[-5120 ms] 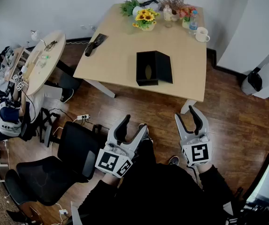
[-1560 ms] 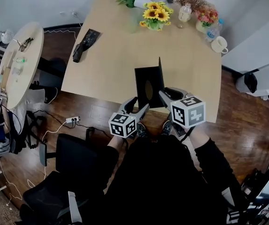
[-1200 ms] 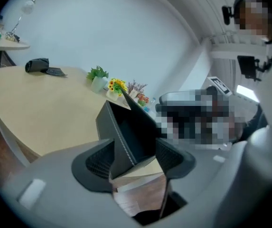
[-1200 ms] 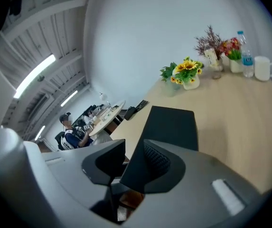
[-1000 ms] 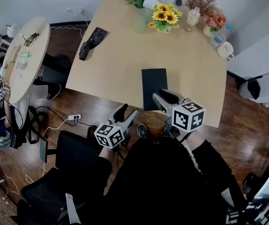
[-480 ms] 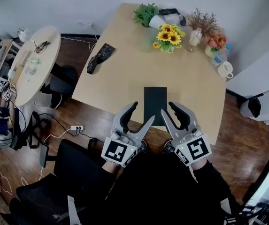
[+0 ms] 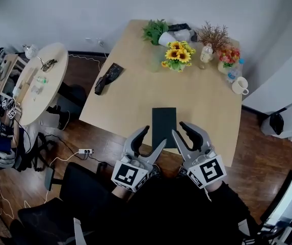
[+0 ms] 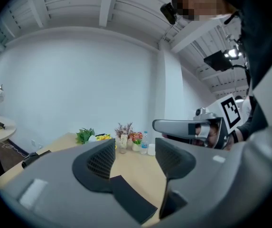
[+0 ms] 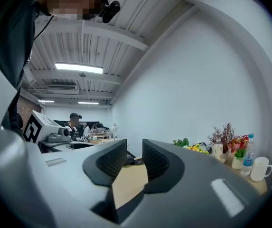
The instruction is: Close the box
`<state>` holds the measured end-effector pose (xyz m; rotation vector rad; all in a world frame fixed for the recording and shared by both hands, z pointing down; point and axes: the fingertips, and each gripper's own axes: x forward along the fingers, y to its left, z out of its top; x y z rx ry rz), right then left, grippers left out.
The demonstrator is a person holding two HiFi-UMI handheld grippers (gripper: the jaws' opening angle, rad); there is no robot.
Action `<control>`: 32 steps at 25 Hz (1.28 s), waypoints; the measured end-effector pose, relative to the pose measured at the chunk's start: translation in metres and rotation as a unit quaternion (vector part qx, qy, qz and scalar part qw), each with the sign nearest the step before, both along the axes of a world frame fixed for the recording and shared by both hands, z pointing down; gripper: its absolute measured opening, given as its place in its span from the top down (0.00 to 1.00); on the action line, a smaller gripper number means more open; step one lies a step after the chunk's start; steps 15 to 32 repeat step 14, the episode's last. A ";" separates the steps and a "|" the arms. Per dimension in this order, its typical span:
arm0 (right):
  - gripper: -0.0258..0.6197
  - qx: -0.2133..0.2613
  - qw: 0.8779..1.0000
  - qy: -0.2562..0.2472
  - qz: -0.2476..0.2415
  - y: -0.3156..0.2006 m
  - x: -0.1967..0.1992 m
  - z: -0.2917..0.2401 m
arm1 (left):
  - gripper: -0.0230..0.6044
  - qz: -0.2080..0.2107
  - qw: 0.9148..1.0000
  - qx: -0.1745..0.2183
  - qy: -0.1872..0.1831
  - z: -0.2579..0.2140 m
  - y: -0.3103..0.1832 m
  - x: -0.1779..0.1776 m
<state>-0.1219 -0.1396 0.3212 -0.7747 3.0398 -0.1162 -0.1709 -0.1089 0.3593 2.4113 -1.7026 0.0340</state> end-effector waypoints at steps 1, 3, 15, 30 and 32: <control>0.80 -0.001 1.000 -0.001 0.000 -0.001 0.001 0.000 | 0.56 0.000 1.000 0.000 -0.001 -0.001 -0.001 0.002; 0.80 -0.001 1.000 -0.001 -0.002 -0.001 0.003 0.000 | 0.57 0.002 1.000 0.002 -0.001 0.000 -0.001 0.005; 0.81 -0.004 1.000 0.002 -0.008 0.005 0.007 0.000 | 0.57 0.007 1.000 0.001 0.007 0.006 0.005 0.011; 0.81 -0.004 1.000 0.002 -0.008 0.005 0.007 0.000 | 0.57 0.007 1.000 0.001 0.007 0.006 0.005 0.011; 0.81 -0.004 1.000 0.002 -0.008 0.005 0.007 0.000 | 0.57 0.007 1.000 0.001 0.007 0.006 0.005 0.011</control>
